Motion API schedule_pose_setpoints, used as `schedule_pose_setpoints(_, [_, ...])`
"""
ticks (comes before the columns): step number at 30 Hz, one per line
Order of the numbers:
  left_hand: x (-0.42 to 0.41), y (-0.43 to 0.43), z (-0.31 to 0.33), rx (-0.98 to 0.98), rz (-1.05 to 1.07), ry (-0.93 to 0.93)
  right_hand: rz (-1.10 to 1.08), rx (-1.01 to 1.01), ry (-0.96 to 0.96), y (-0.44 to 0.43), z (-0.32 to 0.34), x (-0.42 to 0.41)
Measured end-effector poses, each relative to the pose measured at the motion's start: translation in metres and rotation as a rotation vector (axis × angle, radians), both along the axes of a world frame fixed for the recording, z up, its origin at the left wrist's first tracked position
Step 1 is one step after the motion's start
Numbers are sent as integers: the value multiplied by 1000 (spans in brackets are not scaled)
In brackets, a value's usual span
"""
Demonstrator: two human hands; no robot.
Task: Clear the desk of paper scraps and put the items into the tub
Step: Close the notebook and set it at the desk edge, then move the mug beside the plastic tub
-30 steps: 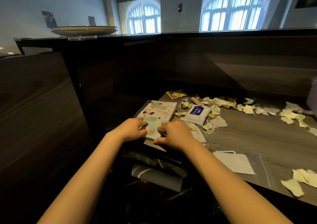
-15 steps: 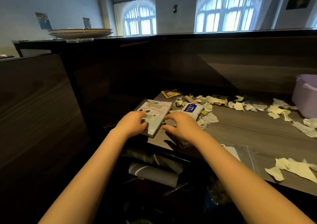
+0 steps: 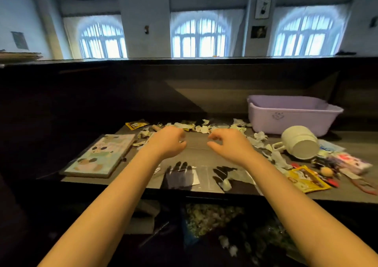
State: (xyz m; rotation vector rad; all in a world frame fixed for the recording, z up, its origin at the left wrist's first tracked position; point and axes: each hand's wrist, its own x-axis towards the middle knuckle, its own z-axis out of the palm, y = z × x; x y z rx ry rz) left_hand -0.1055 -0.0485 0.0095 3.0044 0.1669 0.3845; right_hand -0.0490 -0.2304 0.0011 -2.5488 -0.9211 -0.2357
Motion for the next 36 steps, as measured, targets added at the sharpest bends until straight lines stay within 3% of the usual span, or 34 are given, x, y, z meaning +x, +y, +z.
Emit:
schedule_pose_setpoints(10, [85,-134,-7,44,-118,317,-388,-80,-21,-133,-2,58])
schedule_pose_setpoints(13, [114,-166,-6,-76,-178,361,-519,-70,-70,-158,-1,84])
schedule_pose_setpoints(20, [177,-218,-21,-239,-182,418,-716,-120,189,-189,-6,134])
schedule_pose_setpoints(26, [195,-234,-40,-391,-115,443,-758,18,409,-191,-14,152])
schedule_pose_setpoints(32, [192,-226,-40,-608,-105,252,-698,103,253,-188,-19,141])
schedule_pose_setpoints(36, [178,-217,-28,-883,-159,183,-556,351,188,-186,-25,128])
